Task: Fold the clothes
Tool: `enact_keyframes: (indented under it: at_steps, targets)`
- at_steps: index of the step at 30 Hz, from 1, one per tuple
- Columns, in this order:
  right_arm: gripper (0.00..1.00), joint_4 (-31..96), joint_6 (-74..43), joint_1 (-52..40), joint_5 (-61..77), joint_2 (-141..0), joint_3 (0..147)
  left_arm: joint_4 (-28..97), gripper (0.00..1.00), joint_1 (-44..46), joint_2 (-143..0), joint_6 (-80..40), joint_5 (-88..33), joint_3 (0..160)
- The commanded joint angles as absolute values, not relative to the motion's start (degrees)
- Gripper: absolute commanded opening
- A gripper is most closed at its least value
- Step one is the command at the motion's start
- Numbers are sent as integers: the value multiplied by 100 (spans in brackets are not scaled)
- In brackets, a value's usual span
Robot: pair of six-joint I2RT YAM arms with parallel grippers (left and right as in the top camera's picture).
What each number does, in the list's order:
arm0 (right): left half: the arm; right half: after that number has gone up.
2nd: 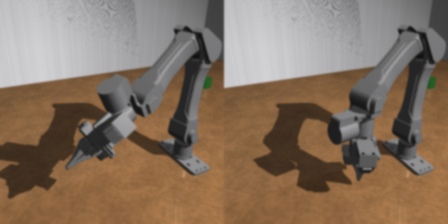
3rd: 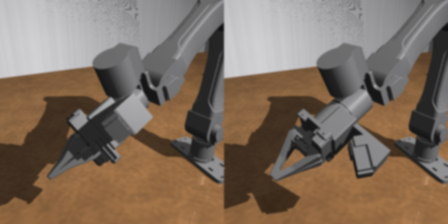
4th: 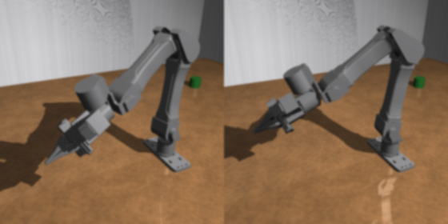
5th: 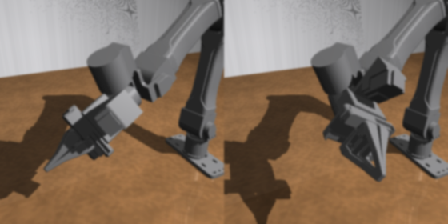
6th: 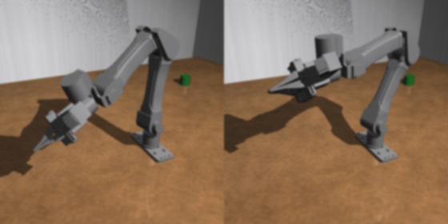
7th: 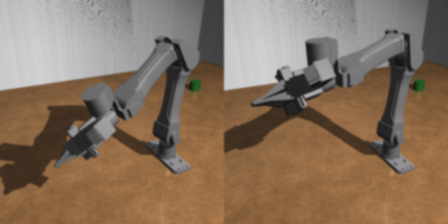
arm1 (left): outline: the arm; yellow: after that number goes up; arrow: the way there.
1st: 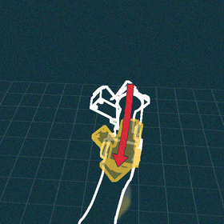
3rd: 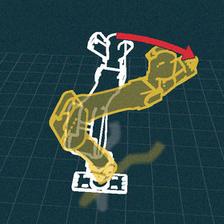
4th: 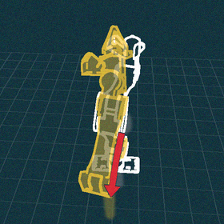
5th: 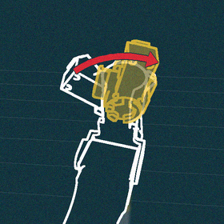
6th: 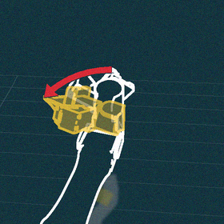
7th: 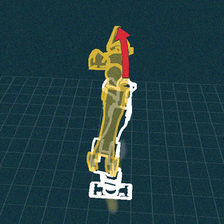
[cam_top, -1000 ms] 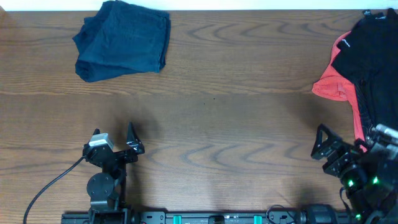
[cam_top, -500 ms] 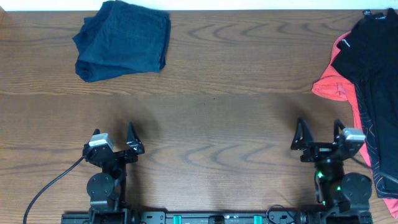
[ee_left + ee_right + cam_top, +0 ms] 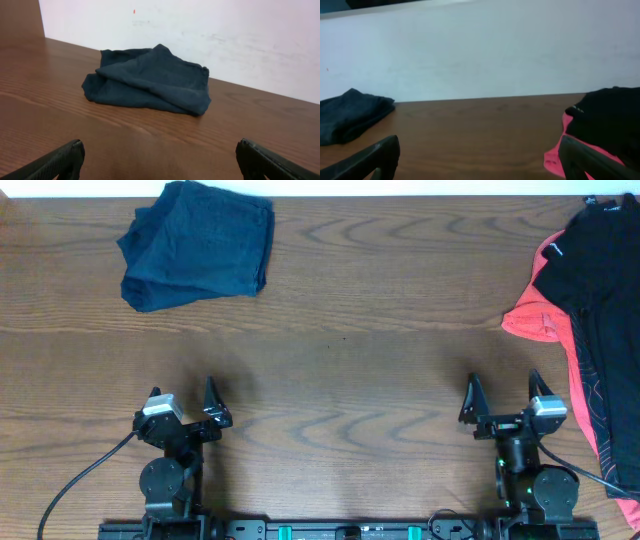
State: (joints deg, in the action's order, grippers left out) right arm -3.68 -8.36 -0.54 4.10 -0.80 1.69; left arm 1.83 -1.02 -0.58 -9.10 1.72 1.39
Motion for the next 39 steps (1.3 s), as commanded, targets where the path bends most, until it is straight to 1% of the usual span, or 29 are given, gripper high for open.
enact_keyframes:
  at_steps: [1, 7, 12, 39]
  targets:
    - [99, -405, -696, 5, 320, -30, 32, 403, 98, -93, -23, -858, 261, 23]
    - [99, -281, -357, 36, 307, -27, 32, 403, 98, -93, -23, -858, 261, 23]
    - [99, 421, -62, 36, 309, -30, 32, 403, 98, -93, -23, -860, 261, 23]
    - [99, 403, -58, 36, 325, -32, 32, 403, 98, -93, -23, -860, 261, 23]
